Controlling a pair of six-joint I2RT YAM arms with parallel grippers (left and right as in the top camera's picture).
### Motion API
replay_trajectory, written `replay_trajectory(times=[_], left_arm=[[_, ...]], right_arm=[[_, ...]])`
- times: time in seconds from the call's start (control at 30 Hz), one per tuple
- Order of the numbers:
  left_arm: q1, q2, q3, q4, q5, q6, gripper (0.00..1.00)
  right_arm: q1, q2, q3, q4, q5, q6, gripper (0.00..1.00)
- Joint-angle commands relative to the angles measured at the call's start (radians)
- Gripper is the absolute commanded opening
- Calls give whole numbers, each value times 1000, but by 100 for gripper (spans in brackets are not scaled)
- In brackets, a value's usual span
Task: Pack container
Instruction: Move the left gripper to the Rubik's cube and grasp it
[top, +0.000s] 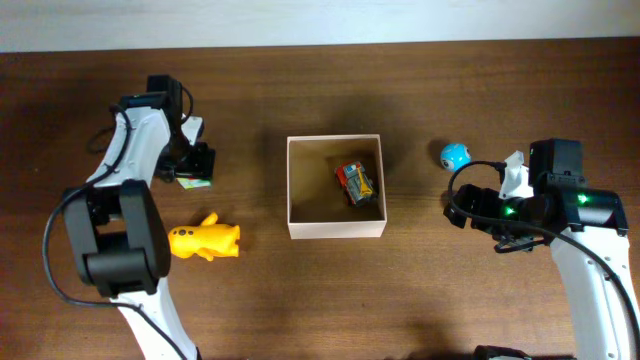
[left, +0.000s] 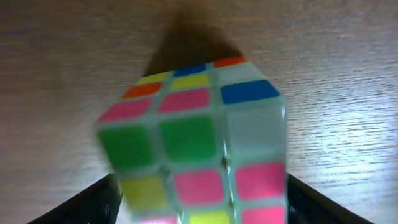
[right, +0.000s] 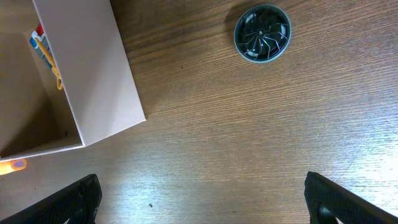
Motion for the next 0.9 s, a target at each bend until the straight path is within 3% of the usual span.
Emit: replay_trajectory(times=[0.0,0.1,0.23,0.33,0.47,0.67,0.77,0.8,0.87], left_arm=[[-5,14,-8,8,29,34,81],[-5,15,-11,12,29,34,79],[-5,14,-12,9,46,33,59],[-5,5,-11,6,51,10,57],[-6,-40,-8,5,52,7,47],[-14,-175,10,-18,126,-48,43],[-38,-273,10,-48,169,-91,36],[-48,-304,10,-60,178,-115,30],[-79,-367,10,-79,196,-176,28]], right_arm=[[-7,2,13,0,10,-13,99],[-7,2,13,0,10,-13,99],[-7,2,13,0,10,-13,99],[-7,2,13,0,10,-13,99],[-7,2,13,-1,10,-13,99],[-7,2,13,0,10,-13,99],[-7,2,13,0,10,-13,99],[-7,2,13,0,10,-13,99],[-7,2,13,0,10,-13,99]])
